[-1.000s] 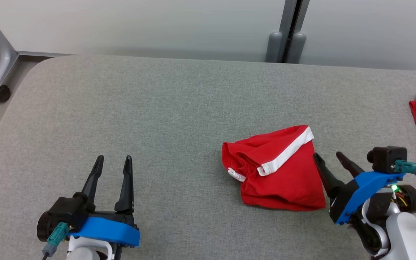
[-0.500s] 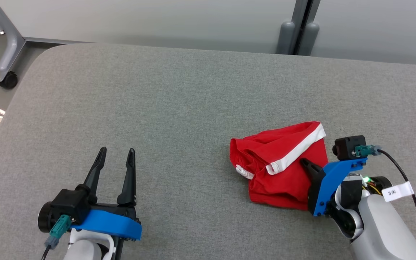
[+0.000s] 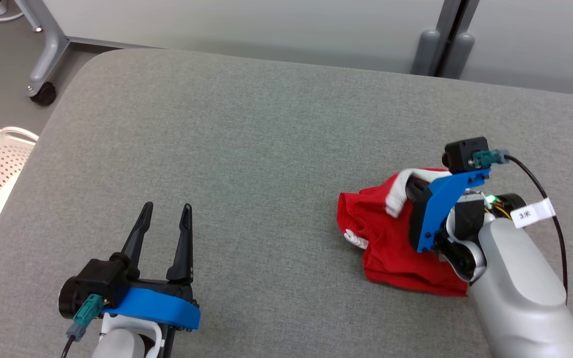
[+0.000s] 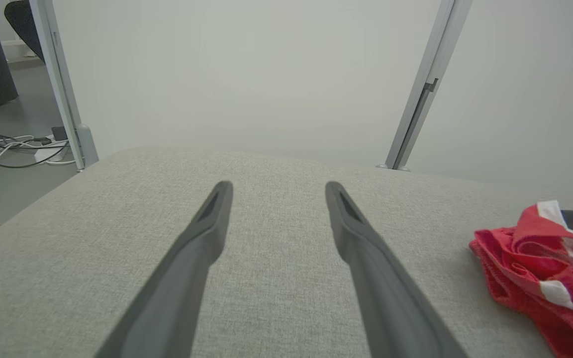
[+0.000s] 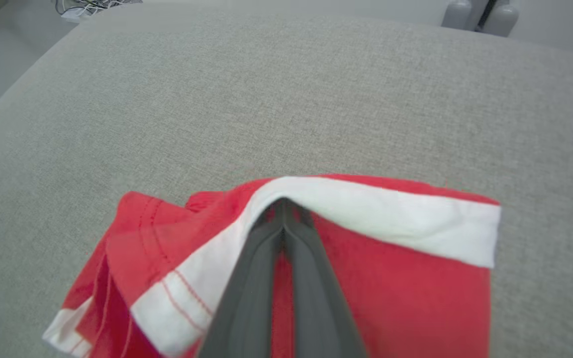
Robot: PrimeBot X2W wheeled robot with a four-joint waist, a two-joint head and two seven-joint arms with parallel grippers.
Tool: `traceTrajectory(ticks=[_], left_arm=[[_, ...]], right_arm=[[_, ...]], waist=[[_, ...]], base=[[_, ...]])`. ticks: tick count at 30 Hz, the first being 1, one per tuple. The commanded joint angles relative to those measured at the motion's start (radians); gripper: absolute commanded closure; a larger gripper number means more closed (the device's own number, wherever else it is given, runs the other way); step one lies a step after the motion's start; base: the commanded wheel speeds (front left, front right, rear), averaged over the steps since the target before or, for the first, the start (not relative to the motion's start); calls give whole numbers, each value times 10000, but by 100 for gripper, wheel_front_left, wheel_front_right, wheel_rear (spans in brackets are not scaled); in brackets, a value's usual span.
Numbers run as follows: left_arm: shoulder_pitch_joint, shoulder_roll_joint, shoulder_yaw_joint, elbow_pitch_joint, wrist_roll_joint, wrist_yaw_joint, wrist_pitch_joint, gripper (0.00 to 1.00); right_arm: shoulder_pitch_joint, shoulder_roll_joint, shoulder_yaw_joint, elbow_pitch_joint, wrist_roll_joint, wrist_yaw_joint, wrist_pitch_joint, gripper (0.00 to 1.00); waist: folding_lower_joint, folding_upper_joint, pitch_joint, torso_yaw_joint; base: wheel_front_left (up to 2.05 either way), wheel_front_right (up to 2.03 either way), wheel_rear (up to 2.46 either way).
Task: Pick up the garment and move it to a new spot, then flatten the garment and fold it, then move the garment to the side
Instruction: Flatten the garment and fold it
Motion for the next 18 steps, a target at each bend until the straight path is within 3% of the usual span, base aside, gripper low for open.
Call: traceTrajectory(ticks=[1,10,18], left_arm=[[-157,-27,-45,13,-25,-19,-37,0],[-157,-73,-114,13,-51,-19,-37,0],[75,-52,-14,21,11,-19,-37,0]], right_arm=[[-389,55,61,181,111,1,-197,100],[-1254,161,184,1007,350,1,-987,100],[-1050,-224,40,1019,507,1,-2183,100]], waist=[[0,0,37,87],[0,0,81,358],[0,0,-176,304]], base=[[0,0,0],[0,0,0],[0,0,0]])
